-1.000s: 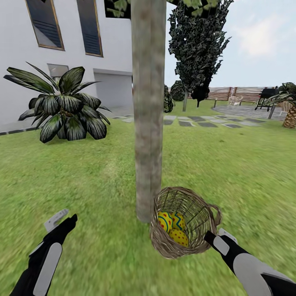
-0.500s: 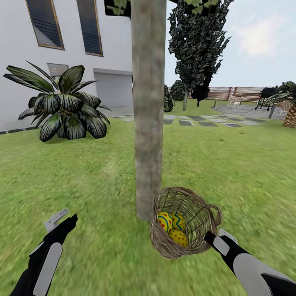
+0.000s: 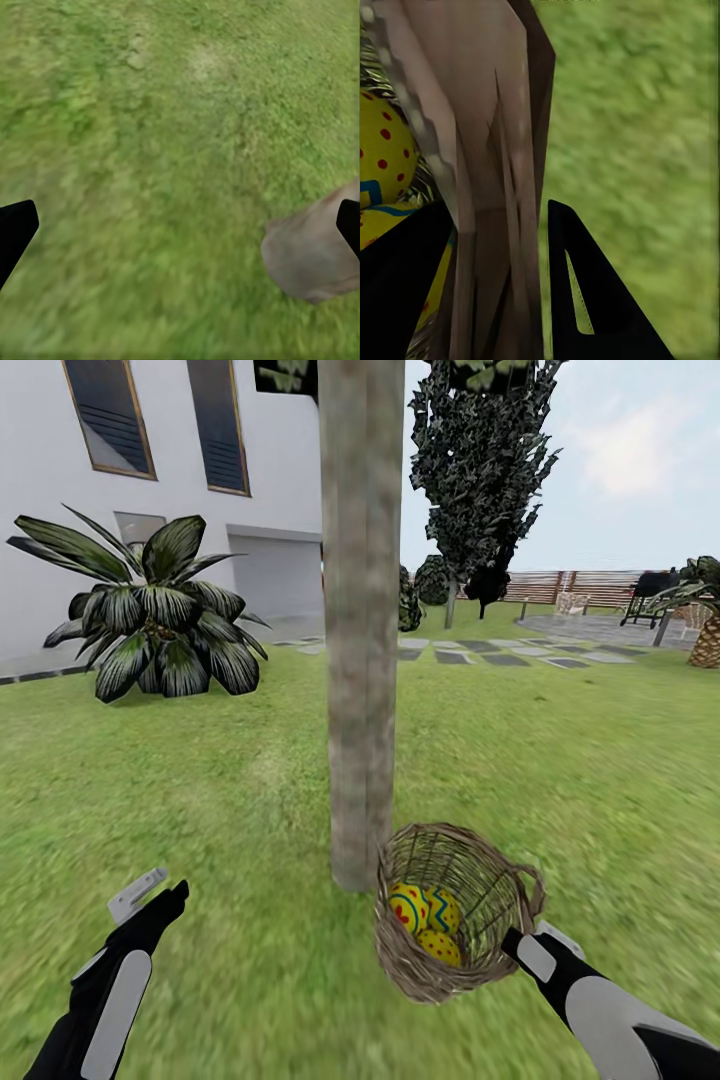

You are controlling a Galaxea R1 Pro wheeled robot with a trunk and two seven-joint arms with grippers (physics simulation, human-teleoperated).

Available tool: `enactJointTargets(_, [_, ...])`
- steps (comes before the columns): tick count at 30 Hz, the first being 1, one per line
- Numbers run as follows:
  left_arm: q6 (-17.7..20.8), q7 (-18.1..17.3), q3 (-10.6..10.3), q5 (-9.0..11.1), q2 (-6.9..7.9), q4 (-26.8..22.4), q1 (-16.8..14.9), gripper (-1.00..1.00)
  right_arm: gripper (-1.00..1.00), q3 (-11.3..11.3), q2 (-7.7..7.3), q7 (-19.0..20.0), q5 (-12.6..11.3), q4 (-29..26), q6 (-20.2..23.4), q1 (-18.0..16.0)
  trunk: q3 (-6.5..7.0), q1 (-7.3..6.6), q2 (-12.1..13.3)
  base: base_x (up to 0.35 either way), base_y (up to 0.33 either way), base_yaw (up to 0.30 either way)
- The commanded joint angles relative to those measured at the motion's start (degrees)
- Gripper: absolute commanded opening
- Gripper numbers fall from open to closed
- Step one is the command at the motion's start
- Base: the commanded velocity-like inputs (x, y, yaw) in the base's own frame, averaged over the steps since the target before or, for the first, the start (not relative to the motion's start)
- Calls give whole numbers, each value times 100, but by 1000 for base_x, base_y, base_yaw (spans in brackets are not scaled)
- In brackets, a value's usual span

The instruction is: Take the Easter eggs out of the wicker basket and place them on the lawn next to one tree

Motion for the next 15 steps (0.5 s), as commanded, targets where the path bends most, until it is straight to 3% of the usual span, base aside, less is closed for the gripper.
enactJointTargets(1, [18,36,-3,51,2,-8,-3,100,-100,-42,1,-36,14,-25,37,-4,-23,22,-45,0,0,0])
enactJointTargets(15, [18,36,-3,51,2,-11,-3,100,-100,-39,18,-114,32,-27,28,-4,-275,329,-606,0,0,0])
